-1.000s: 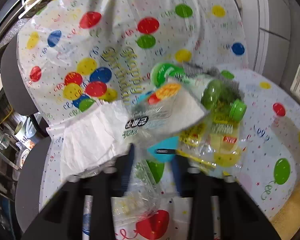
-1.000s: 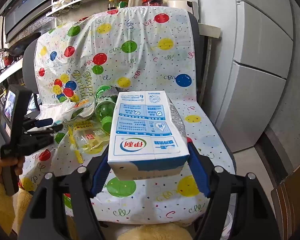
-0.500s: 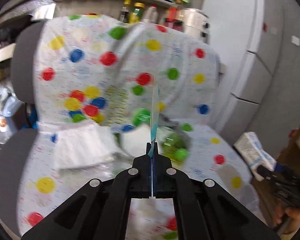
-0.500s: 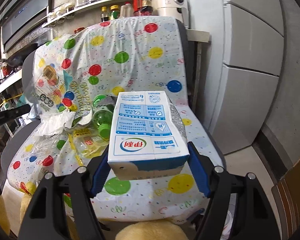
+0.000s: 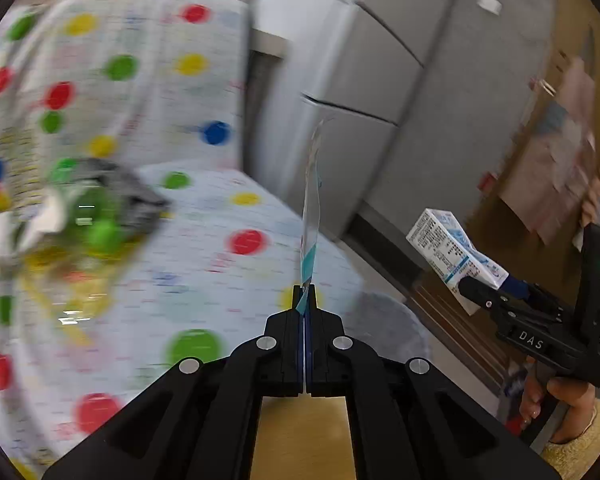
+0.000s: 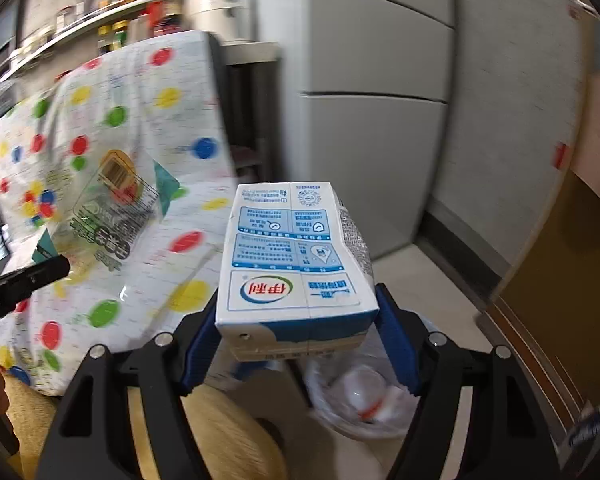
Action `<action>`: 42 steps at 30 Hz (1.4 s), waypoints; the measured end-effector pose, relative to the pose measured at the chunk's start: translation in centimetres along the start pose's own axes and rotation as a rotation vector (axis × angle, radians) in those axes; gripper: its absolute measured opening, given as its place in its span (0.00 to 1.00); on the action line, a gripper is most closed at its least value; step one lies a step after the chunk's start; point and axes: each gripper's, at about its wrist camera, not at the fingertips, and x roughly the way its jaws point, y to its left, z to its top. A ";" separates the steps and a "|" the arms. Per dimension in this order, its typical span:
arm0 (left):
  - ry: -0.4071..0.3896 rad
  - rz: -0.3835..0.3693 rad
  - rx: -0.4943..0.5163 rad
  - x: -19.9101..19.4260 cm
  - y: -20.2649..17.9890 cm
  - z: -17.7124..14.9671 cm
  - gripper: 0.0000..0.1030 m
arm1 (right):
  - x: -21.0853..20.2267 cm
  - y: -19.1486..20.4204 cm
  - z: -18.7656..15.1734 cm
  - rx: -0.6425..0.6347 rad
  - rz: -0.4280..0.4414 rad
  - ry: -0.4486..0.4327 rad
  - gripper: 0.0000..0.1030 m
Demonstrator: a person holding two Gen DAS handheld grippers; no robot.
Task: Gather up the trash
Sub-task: 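Carry the carton and wrapper to the bin and release both, then return to the chair and grasp the green bottle with the right gripper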
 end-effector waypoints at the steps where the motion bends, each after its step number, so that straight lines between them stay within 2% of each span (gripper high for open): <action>1: 0.008 -0.015 0.016 0.8 -0.9 -0.1 0.00 | -0.3 -1.4 -0.6 0.019 -0.029 -0.003 0.69; 4: 0.037 -0.059 0.074 3.7 -4.4 -0.6 0.00 | -0.7 -4.4 -2.2 0.062 -0.085 0.008 0.69; 11: 0.149 -0.151 0.188 10.6 -10.7 -2.3 0.00 | 1.4 -9.0 -5.5 0.148 -0.129 0.087 0.69; 16: 0.247 -0.161 0.180 14.7 -11.8 -3.0 0.00 | 5.2 -11.1 -7.1 0.189 -0.135 0.163 0.69; 23: 0.364 -0.139 0.193 20.1 -13.4 -3.8 0.03 | 10.4 -13.3 -7.3 0.243 -0.123 0.231 0.70; 25: 0.411 -0.131 0.195 21.3 -13.5 -4.2 0.14 | 11.5 -13.7 -7.5 0.265 -0.116 0.249 0.75; 26: 0.425 -0.125 0.191 21.7 -13.6 -4.3 0.28 | 12.2 -14.0 -7.7 0.281 -0.112 0.264 0.77; 27: 0.433 -0.125 0.186 21.8 -13.4 -4.2 0.42 | 12.5 -14.3 -7.8 0.297 -0.109 0.268 0.78; 30: 0.413 -0.142 0.183 21.3 -13.4 -3.8 0.49 | 12.4 -14.9 -8.2 0.333 -0.107 0.276 0.79; 38: 0.344 -0.127 0.175 17.8 -11.8 -2.7 0.49 | 7.8 -14.7 -7.1 0.322 -0.117 0.204 0.79; 42: 0.287 -0.085 0.177 14.5 -10.5 -1.8 0.49 | 4.6 -13.7 -5.4 0.297 -0.113 0.133 0.79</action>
